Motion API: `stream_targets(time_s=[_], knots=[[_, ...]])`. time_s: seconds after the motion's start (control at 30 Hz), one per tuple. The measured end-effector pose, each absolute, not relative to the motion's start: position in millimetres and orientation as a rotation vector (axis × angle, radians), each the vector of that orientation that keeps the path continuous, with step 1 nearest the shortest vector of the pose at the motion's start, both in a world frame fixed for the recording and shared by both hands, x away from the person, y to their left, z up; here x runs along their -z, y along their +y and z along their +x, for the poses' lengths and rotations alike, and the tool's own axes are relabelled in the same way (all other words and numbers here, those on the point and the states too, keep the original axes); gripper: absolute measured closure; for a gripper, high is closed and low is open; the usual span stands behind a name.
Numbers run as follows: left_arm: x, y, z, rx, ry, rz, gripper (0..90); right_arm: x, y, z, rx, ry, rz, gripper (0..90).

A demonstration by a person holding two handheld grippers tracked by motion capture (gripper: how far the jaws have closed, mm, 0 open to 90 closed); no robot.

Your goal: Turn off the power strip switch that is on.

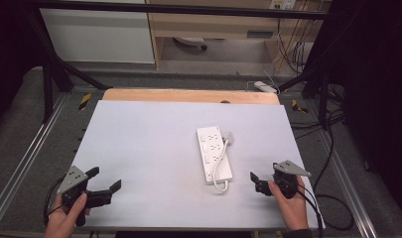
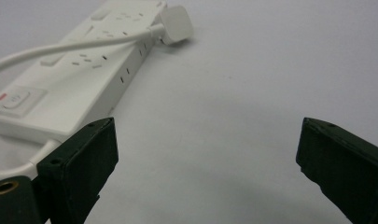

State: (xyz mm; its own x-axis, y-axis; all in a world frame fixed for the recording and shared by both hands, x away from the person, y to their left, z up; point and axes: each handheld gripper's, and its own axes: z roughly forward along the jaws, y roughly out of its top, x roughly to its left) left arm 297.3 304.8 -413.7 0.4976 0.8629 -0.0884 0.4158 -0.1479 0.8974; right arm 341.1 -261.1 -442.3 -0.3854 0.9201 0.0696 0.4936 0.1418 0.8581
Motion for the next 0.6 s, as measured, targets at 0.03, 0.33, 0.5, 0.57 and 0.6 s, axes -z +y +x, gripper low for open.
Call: stream_targets(time_s=[0.03,0.33,0.5,0.57,0.6], knots=[[413.7,304.8,297.4,-0.570,1.083,1.758,5.3,442.7,-261.8,341.7,-1.176,1.941,1.346,7.3],[413.8,304.0,297.4,-0.562,1.081,1.760,5.3,439.5,-265.3,341.9,-1.244,1.918,1.318,9.0],[414.3,303.3,297.8,-0.561,1.078,1.767,5.3,437.5,-265.5,341.2,-1.281,1.903,1.292,8.3],[414.2,303.0,297.7,-0.560,1.077,1.766,5.3,436.4,-265.0,340.7,-1.291,1.898,1.285,6.9],[414.2,302.9,297.6,-0.559,1.077,1.765,5.3,435.6,-264.7,340.3,-1.296,1.895,1.279,6.3]])
